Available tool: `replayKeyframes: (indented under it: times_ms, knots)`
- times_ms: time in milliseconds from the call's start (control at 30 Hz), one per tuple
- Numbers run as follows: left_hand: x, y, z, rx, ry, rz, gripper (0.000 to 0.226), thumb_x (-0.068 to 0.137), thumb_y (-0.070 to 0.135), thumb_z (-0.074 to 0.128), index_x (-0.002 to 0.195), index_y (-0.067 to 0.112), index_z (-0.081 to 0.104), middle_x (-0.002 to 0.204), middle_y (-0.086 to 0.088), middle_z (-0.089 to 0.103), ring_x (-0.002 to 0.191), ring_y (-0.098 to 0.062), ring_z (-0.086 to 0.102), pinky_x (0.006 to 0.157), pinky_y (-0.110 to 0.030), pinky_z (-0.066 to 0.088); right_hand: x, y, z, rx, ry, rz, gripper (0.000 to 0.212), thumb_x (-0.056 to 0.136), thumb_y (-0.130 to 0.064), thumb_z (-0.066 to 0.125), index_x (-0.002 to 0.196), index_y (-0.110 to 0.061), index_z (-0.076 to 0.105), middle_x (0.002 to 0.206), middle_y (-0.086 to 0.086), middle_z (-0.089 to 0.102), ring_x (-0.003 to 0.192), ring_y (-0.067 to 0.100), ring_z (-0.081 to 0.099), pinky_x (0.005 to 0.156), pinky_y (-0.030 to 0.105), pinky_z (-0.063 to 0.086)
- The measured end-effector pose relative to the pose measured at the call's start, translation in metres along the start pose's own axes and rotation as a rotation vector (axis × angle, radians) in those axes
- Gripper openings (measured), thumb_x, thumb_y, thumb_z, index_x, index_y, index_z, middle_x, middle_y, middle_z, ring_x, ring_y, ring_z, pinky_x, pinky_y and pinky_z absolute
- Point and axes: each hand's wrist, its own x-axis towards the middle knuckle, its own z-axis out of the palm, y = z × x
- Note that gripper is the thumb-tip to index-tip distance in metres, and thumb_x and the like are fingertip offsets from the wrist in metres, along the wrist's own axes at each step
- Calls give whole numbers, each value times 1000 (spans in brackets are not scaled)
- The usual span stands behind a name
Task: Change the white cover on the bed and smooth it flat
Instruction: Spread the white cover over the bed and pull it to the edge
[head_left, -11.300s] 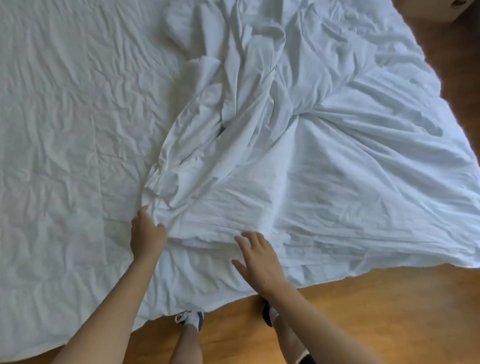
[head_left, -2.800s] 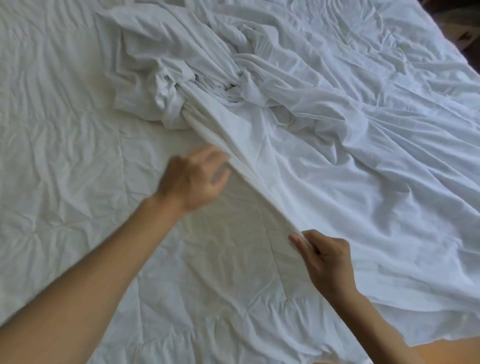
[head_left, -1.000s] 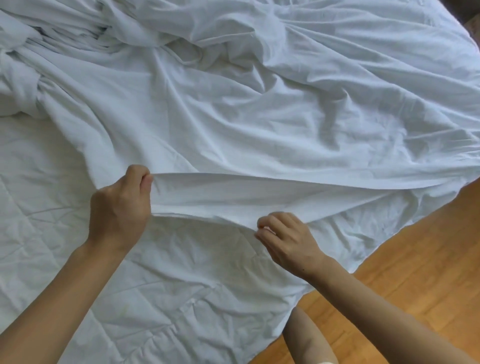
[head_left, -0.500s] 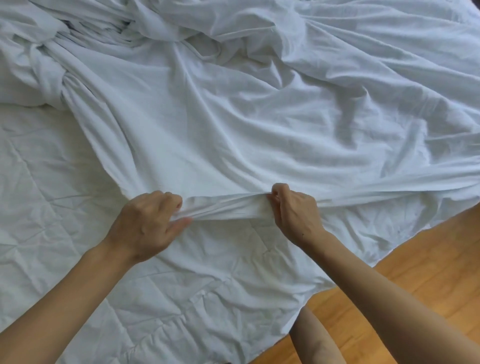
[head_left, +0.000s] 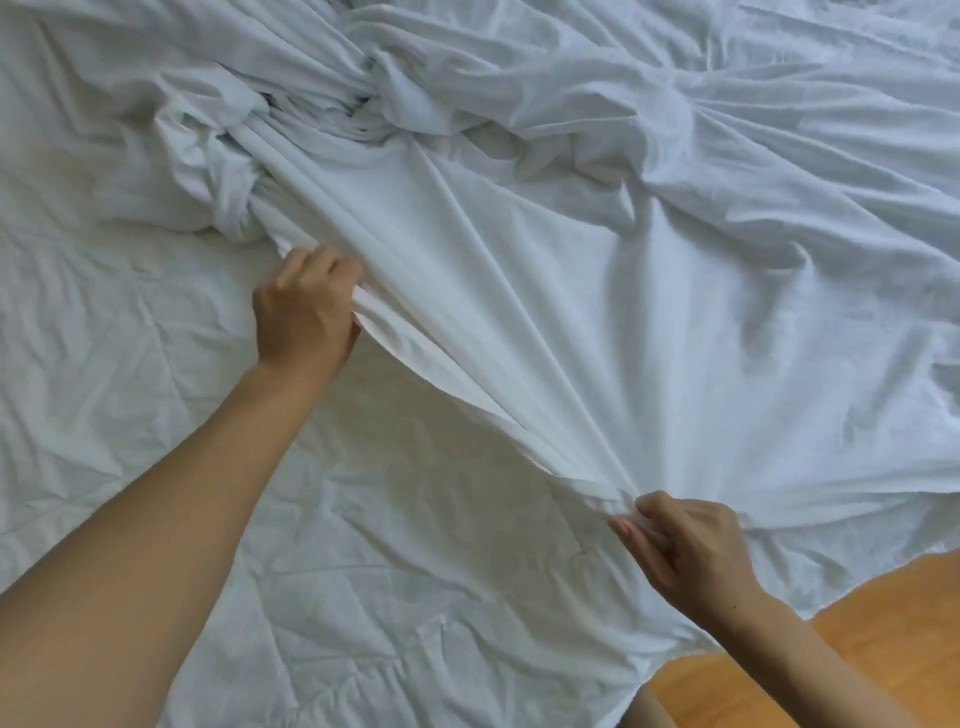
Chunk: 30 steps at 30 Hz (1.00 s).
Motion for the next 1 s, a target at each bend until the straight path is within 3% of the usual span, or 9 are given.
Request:
replayKeyframes:
  times_ms: [167, 333, 433, 567, 667, 767, 867, 933, 1000]
  knots:
    - [51, -50, -23, 4, 101, -266, 32, 72, -4, 52, 97, 9, 66, 105, -14, 60, 95, -39, 54, 58, -38, 33, 8, -5, -5, 28, 53, 3, 34, 101, -39, 44, 73, -21, 35, 42, 1, 26, 46, 20, 26, 42, 22, 21]
    - [63, -61, -36, -135, 131, -233, 42, 75, -2, 52, 115, 7, 63, 116, -15, 62, 99, -38, 58, 70, -43, 43, 9, -6, -9, 15, 12, 25, 33, 101, -42, 40, 74, -23, 35, 41, 3, 29, 53, 23, 29, 42, 24, 23]
    - [47, -61, -43, -284, 89, -225, 37, 77, -6, 51, 110, 2, 63, 108, -19, 62, 96, -38, 59, 72, -41, 45, 0, 7, 2, -51, -156, 93, 36, 100, -51, 34, 77, -24, 35, 40, -3, 35, 41, 20, 35, 38, 21, 20]
    - [7, -87, -77, -199, -38, 71, 25, 84, 14, 43, 84, -3, 61, 80, -23, 59, 72, -42, 58, 55, -43, 44, -11, 37, 17, -216, -325, 168, 30, 86, -51, 46, 84, -22, 37, 45, 0, 50, 33, 27, 50, 37, 20, 13]
    - [-46, -104, -108, -258, -57, 214, 26, 84, 20, 45, 66, 4, 52, 63, -18, 52, 58, -36, 53, 53, -40, 37, -8, 47, 28, -263, -550, 388, 28, 86, -40, 57, 93, -28, 32, 70, 8, 62, 61, 36, 62, 47, 34, 41]
    - [-125, -99, -115, -265, -147, 354, 15, 76, 12, 46, 65, 10, 56, 57, -12, 53, 55, -30, 49, 58, -37, 31, -5, 41, 31, -359, -722, 455, 24, 93, -43, 48, 104, -32, 29, 86, 2, 61, 83, 34, 64, 63, 37, 46]
    - [-205, -80, -89, -277, -321, 322, 17, 69, 8, 45, 56, 15, 53, 54, -4, 48, 47, -23, 49, 57, -31, 28, 0, 36, 25, -380, -728, 393, 30, 87, -44, 61, 110, -34, 46, 86, 4, 70, 75, 35, 66, 55, 35, 41]
    - [-234, -65, -68, -309, -354, 230, 15, 66, 6, 44, 57, 16, 48, 54, -3, 45, 48, -23, 47, 58, -31, 28, 4, 34, 20, -364, -679, 278, 45, 84, -63, 54, 108, -26, 57, 80, -1, 69, 70, 28, 68, 50, 33, 45]
    - [-239, -46, -54, -339, -320, 136, 16, 63, 3, 42, 57, 17, 45, 55, -3, 43, 50, -24, 45, 59, -30, 26, 12, 21, 20, -278, -695, 99, 63, 84, -74, 40, 115, -21, 57, 97, -2, 66, 86, 22, 66, 67, 32, 50]
